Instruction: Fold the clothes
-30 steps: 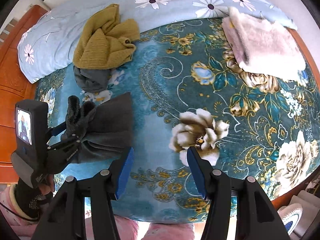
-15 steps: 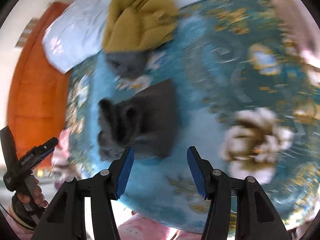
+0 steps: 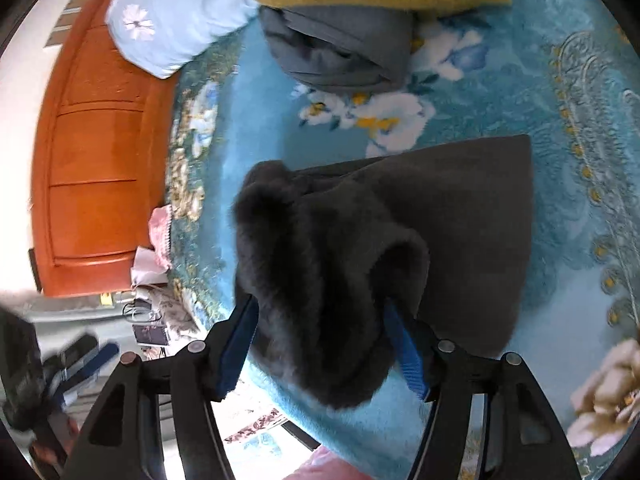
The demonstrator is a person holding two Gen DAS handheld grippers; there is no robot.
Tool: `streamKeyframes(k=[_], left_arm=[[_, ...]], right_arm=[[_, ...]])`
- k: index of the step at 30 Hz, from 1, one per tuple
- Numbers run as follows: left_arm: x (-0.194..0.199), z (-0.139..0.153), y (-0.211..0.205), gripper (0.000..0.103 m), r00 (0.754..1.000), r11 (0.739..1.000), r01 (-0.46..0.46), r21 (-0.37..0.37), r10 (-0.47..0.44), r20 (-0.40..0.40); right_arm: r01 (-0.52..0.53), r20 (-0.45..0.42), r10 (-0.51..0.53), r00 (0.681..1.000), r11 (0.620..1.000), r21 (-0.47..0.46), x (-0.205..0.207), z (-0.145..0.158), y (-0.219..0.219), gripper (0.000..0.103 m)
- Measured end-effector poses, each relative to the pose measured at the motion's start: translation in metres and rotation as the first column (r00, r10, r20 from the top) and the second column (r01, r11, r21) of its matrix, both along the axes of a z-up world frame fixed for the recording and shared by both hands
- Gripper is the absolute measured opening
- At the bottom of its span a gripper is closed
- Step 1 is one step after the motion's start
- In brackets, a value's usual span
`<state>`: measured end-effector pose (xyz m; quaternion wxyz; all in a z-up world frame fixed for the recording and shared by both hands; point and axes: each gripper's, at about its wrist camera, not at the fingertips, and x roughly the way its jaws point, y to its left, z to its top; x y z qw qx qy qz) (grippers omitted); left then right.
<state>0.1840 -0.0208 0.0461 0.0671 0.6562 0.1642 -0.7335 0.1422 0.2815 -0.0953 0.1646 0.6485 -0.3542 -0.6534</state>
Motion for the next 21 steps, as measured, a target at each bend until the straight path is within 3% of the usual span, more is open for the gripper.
streamKeyframes(k=[4,5,6,9,17,21], left_arm=[[0.003,-0.010,-0.008,0.072,0.999,0.999,-0.036,-0.010,0.036,0.039],[0.003,-0.012,-0.010,0.072,0.998,0.999,-0.047,-0.015,0.048,0.047],[0.003,-0.014,-0.012,0.072,0.997,0.998,-0.057,-0.018,0.058,0.051],[-0.001,-0.016,-0.011,0.072,0.997,0.998,-0.062,-0.014,0.063,0.053],[-0.012,-0.026,0.011,0.072,0.998,1.000,-0.001,0.021,0.000,0.064],[-0.012,-0.047,0.022,0.072,0.992,1.000,0.019,0.020,-0.021,0.120]], right_arm=[[0.011,0.015,-0.012,1.000,1.000,0.014,-0.013,-0.004,-0.003,0.066],[0.017,0.014,-0.017,1.000,1.000,0.019,-0.016,-0.003,-0.004,0.061],[0.028,0.012,-0.029,1.000,0.999,0.021,-0.017,-0.001,-0.005,0.046],[0.042,0.012,-0.042,0.999,0.999,0.003,-0.023,0.006,-0.005,0.025],[0.097,-0.101,-0.105,0.989,0.992,-0.078,-0.013,0.054,0.041,0.021],[0.163,-0.019,-0.166,0.986,0.982,-0.091,-0.004,0.017,0.069,0.022]])
